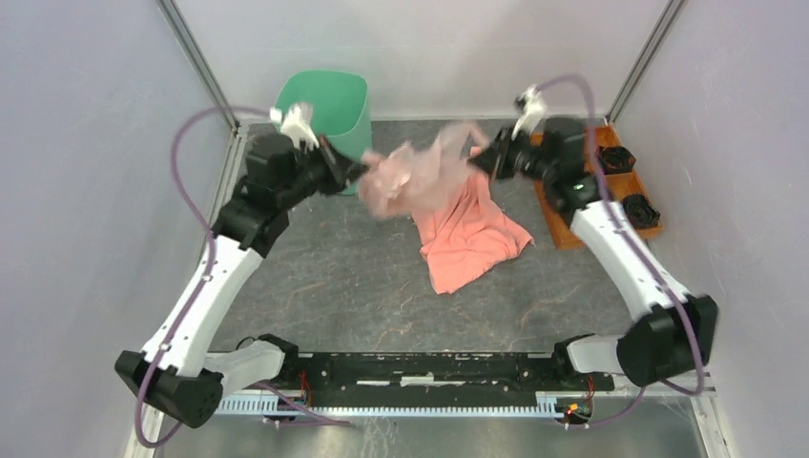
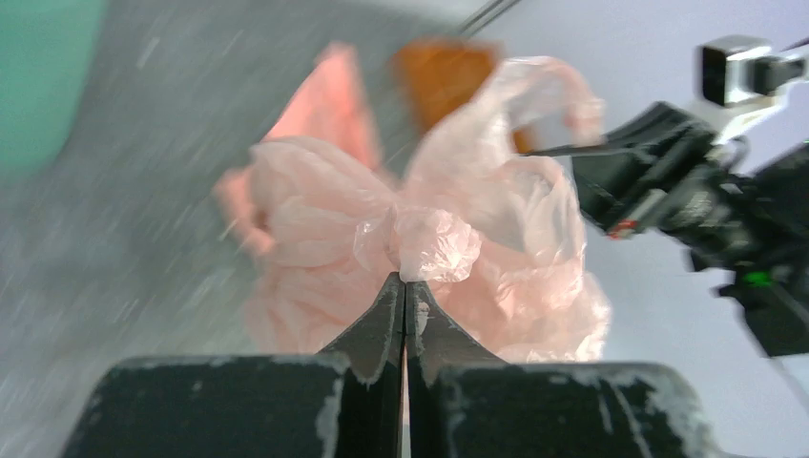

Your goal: Put the trash bags into the trash bin

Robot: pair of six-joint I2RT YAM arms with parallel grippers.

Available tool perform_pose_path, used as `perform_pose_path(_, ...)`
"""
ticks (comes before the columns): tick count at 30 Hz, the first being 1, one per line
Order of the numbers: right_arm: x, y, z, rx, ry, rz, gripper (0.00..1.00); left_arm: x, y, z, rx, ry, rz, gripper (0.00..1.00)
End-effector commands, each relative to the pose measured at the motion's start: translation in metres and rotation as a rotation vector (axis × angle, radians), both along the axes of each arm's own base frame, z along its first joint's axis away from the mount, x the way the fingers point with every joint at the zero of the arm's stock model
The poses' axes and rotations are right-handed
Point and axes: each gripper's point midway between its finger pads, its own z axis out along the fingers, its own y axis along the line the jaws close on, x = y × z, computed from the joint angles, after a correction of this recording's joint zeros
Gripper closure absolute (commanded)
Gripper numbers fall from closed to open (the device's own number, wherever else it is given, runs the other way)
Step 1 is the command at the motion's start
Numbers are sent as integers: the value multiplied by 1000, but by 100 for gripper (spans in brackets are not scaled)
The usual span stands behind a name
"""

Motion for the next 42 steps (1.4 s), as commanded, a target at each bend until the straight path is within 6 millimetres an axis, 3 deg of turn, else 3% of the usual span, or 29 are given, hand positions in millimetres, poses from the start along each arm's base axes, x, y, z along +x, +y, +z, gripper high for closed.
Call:
perform_pose_path(1,-67,-14,229,56,-646,14,100,-56,2,204,-158,-511,-8,98)
perform_pose_path(2,-91,-19,248,96,-753,16,99,-64,9,215,-170,-556,5,98)
perform_pose_path(3,-112,-25,264,141,-870,3,99,-63,14,204,-155,-553,32,98)
perform_pose_path(4,-113,-31,250,157,-892,-37,99,-56,20,183,-125,-522,75,98)
perform_pose_path(5,-103,-41,228,154,-851,-122,99,-44,21,142,-75,-434,109,98)
perform_pose_path(7,-68,-42,126,46,-605,-176,99,-26,20,33,37,-178,151,98)
perform_pose_path(9,-60,-27,4,-57,-297,-91,99,-36,7,-70,58,48,96,98)
perform_pose_path(10,-70,-15,-36,-38,-191,-16,99,-45,2,-103,26,109,78,98)
perform_pose_path(11,-84,-5,-61,17,-115,45,99,-51,-2,-111,-29,106,63,98)
perform_pose_path(12,-91,2,-63,60,-102,76,99,-55,-3,-116,-48,116,60,98)
perform_pose_path(15,-73,4,6,76,-250,45,99,-44,-6,-52,-22,0,21,98)
perform_pose_path(17,-58,1,86,66,-396,15,99,-34,-14,38,-25,-163,-32,98)
perform_pose_path(18,-57,1,141,85,-492,17,99,-35,-19,86,-42,-243,-71,98)
perform_pose_path(20,-76,-2,233,139,-688,25,99,-57,-20,189,-139,-469,-130,98)
perform_pose_path(21,-92,-7,264,164,-771,21,99,-74,-13,229,-183,-575,-133,98)
perform_pose_path(22,-107,-13,283,192,-848,11,99,-85,-3,250,-203,-642,-111,98)
perform_pose_path(24,-127,-26,287,247,-939,-37,99,-85,19,243,-177,-642,4,98)
perform_pose_path(25,-118,-27,259,249,-903,-67,99,-69,25,200,-119,-544,65,98)
perform_pose_path(26,-102,-28,221,231,-823,-105,99,-54,30,147,-49,-419,128,98)
perform_pose_path(28,-68,-9,85,122,-498,-74,99,-42,32,18,79,-129,167,98)
perform_pose_path(29,-68,2,10,69,-296,-17,99,-48,28,-40,96,1,150,98)
perform_pose_path(30,-84,13,-34,89,-184,60,99,-57,23,-81,86,87,127,98)
perform_pose_path(31,-97,19,-47,131,-156,104,99,-68,17,-100,51,124,90,98)
perform_pose_path(32,-101,19,-44,143,-181,97,99,-72,12,-98,13,103,64,98)
perform_pose_path(34,-89,11,11,101,-333,28,99,-69,10,-47,-29,-42,35,98)
perform_pose_path(37,-76,11,140,81,-567,26,99,-62,-4,63,-50,-256,-62,98)
perform_pose_path(39,-86,8,218,120,-717,36,99,-75,-15,152,-123,-436,-160,98)
perform_pose_path(41,-109,-1,269,174,-847,24,99,-96,-10,216,-191,-584,-179,98)
perform_pose_path(42,-118,-6,280,198,-895,15,99,-100,-1,229,-203,-618,-142,98)
